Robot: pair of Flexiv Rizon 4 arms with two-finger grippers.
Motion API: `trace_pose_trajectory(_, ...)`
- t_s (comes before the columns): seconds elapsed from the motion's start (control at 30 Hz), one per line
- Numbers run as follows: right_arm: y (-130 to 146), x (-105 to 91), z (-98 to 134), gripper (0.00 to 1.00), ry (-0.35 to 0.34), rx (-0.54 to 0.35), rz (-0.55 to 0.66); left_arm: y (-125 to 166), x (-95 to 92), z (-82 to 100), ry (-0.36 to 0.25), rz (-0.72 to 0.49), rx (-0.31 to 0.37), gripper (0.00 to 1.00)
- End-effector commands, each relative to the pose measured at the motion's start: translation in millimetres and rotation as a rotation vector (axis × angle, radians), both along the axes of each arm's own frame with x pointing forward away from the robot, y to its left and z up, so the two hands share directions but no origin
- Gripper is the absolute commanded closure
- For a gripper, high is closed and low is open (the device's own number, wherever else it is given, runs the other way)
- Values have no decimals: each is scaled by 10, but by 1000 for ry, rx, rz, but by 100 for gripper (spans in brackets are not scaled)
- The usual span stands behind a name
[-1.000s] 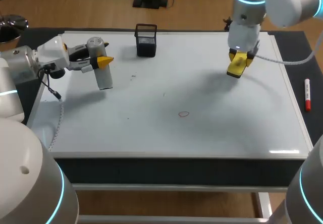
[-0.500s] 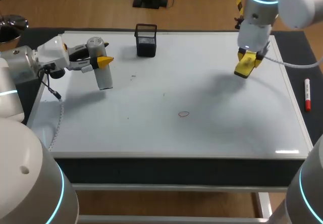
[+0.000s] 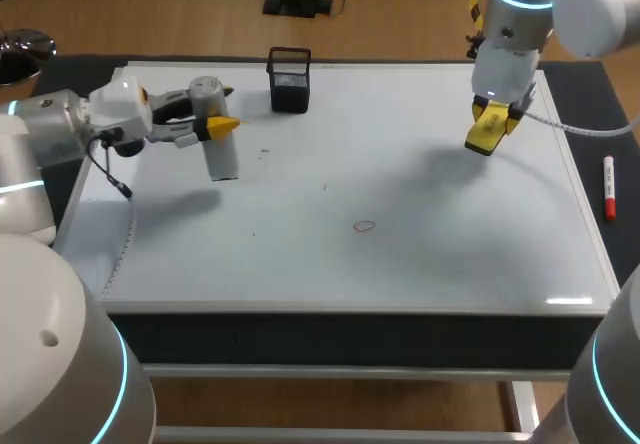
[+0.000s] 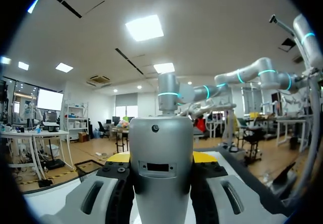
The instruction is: Pick up the inspection probe, press it on each red-marked spot on the whiteboard one by one, put down the probe, pick up the eraser, and wipe off all the red marks.
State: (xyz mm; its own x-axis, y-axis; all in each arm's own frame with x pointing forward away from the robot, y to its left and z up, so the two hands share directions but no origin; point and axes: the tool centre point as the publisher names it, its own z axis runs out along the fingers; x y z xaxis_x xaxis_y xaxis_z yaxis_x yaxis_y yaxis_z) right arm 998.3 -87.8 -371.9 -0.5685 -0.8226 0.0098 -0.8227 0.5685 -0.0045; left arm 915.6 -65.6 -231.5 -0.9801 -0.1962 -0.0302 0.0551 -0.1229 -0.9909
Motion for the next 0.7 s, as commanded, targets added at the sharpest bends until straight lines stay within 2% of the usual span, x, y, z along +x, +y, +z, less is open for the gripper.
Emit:
trace_pose_trajectory(0.03, -7, 0, 10, 100, 0, -3, 2, -348, -198, 39, -21, -40, 9, 100)
trace_pose_trajectory(0.07, -7, 0, 10, 100, 0, -3, 2, -432, -260, 46, -22, -67, -9, 100)
trace_pose_trajectory(0.13, -7, 0, 10, 100, 0, -3, 2, -602, -366, 50, -30, -114, -3, 100)
trace_pose_trajectory(0.17, -7, 0, 10, 100, 0, -3, 2, -695, -437, 52, -27, -147, -26, 100)
trace_pose_trajectory(0.27, -7, 0, 10, 100, 0, -3, 2, -971, -620, 32, -28, -227, -15, 100)
trace_pose_trajectory(0.47, -7, 0, 10, 100, 0, -3, 2, -1353, -802, 35, -36, -341, -45, 100)
trace_pose_trajectory(0.53, -7, 0, 10, 100, 0, -3, 2, -1461, -845, 8, -50, -374, -19, 100)
trace_pose_trajectory(0.7, -7, 0, 10, 100, 0, -3, 2, -1692, -929, -69, -28, -440, -32, 100)
